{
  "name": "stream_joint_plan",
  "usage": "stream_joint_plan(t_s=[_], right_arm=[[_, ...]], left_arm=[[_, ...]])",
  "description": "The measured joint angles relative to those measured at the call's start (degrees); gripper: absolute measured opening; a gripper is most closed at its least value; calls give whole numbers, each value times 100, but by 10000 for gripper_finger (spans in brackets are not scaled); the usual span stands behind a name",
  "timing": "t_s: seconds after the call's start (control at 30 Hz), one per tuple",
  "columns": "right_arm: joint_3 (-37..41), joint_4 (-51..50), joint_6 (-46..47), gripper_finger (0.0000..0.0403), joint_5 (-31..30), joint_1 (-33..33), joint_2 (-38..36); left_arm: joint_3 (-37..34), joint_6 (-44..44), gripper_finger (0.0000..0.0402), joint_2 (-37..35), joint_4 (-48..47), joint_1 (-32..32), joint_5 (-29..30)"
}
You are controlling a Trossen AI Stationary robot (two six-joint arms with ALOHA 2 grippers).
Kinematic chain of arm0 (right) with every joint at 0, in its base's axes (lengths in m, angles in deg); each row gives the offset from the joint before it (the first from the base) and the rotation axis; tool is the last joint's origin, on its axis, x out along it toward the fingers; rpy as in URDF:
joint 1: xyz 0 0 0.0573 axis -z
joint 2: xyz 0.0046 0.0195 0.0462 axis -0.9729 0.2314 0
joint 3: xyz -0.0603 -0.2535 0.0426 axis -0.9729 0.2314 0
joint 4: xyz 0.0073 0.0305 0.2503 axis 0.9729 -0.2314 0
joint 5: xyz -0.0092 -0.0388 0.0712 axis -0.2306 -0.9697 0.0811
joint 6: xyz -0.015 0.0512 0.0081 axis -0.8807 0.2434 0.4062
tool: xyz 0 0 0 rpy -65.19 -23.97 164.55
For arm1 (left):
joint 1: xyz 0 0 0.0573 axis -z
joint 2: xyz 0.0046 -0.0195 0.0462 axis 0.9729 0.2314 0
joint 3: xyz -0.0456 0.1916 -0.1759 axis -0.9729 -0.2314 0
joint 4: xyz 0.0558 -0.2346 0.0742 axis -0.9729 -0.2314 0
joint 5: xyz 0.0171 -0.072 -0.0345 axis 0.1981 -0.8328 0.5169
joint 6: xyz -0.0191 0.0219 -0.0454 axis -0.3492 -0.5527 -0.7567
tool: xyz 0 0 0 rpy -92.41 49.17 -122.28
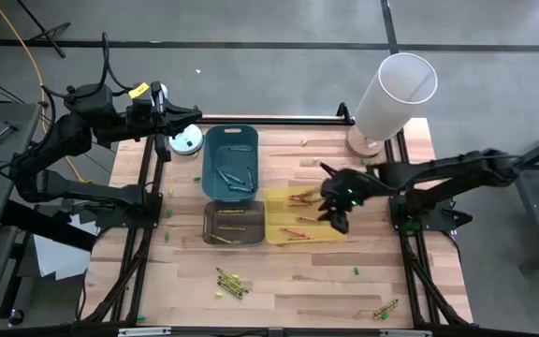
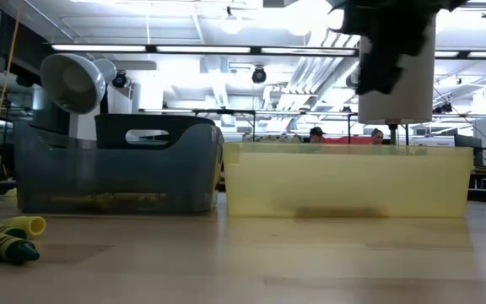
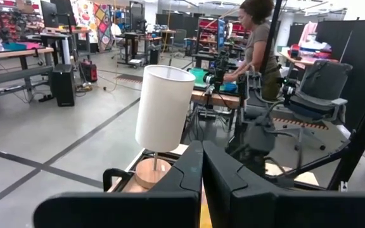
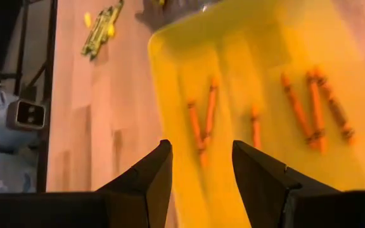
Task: Sort crayons
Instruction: Move the green crayon to the bottom left of the table
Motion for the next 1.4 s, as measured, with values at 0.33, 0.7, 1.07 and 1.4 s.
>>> stream_joint_plan(t_s=[0.33,0.7,1.07,1.4], right_arm=[[166,172,1018,156,247,-302,-381],[-73,-574,1906,156,192,-3008,-233],[-55,-458,2718,156,33,-5391,1344],[-53,42,3016,156,32,-5877,2469]], left_arm=[[0,-13,0,0,-12,0,0],[-2,-98,0,0,-139,0,0],[-2,-101,0,0,-430,0,-2],[-2,-102,0,2,-444,0,-2]])
